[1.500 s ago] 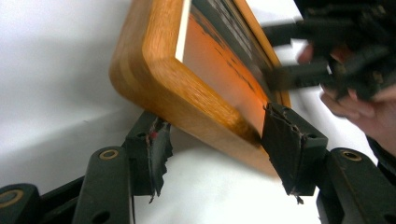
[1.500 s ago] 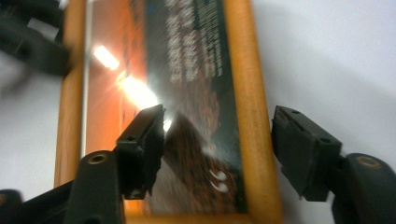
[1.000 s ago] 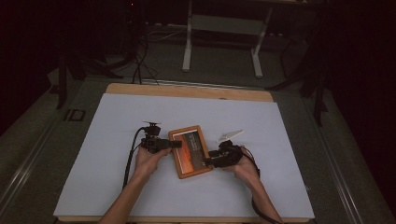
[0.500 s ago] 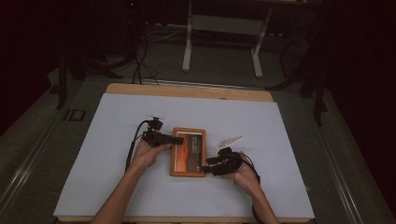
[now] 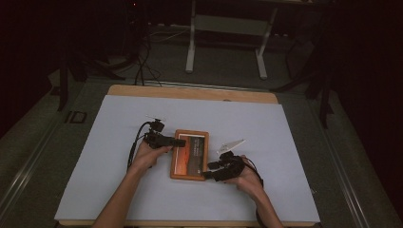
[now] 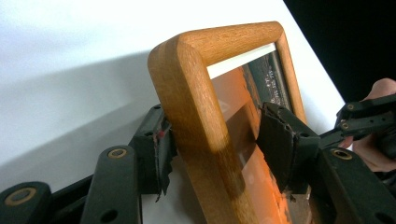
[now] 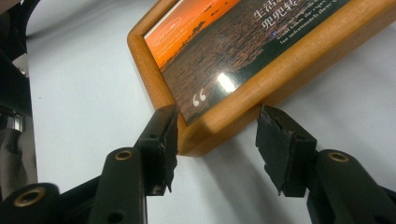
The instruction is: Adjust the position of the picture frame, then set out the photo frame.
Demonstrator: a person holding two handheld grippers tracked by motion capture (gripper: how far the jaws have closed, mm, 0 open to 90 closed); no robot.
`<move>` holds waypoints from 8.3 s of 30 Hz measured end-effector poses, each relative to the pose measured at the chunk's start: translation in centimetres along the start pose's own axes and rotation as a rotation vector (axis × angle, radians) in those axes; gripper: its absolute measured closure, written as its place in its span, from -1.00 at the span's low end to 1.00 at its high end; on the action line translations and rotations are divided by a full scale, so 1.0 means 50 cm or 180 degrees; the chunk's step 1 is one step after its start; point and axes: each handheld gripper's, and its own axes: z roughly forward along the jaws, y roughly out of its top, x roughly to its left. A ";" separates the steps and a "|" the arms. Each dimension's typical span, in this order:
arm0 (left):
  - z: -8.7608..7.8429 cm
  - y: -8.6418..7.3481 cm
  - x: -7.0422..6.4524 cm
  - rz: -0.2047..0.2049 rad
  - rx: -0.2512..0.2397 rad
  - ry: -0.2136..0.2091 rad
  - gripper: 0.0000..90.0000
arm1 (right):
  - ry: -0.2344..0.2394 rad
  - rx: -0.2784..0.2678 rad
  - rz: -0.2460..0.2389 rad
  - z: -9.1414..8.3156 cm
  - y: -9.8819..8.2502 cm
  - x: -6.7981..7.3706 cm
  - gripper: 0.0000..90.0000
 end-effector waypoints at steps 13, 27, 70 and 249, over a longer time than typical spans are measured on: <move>-0.051 -0.051 -0.044 0.0251 -0.0229 0.0620 -0.08 | -0.0188 -0.0196 0.0086 -0.032 -0.001 -0.014 -0.07; -0.102 -0.117 -0.066 0.0304 -0.0540 0.0873 -0.08 | -0.0583 -0.0408 -0.0005 -0.042 0.012 -0.007 -0.01; -0.098 -0.121 -0.097 0.0450 -0.0467 0.0820 -0.08 | -0.1361 -0.0354 -0.0189 0.005 0.137 -0.035 0.99; 0.129 -0.200 -0.300 0.1556 -0.0210 0.0982 0.48 | -0.1609 -0.1213 -0.0057 -0.175 0.016 0.006 1.00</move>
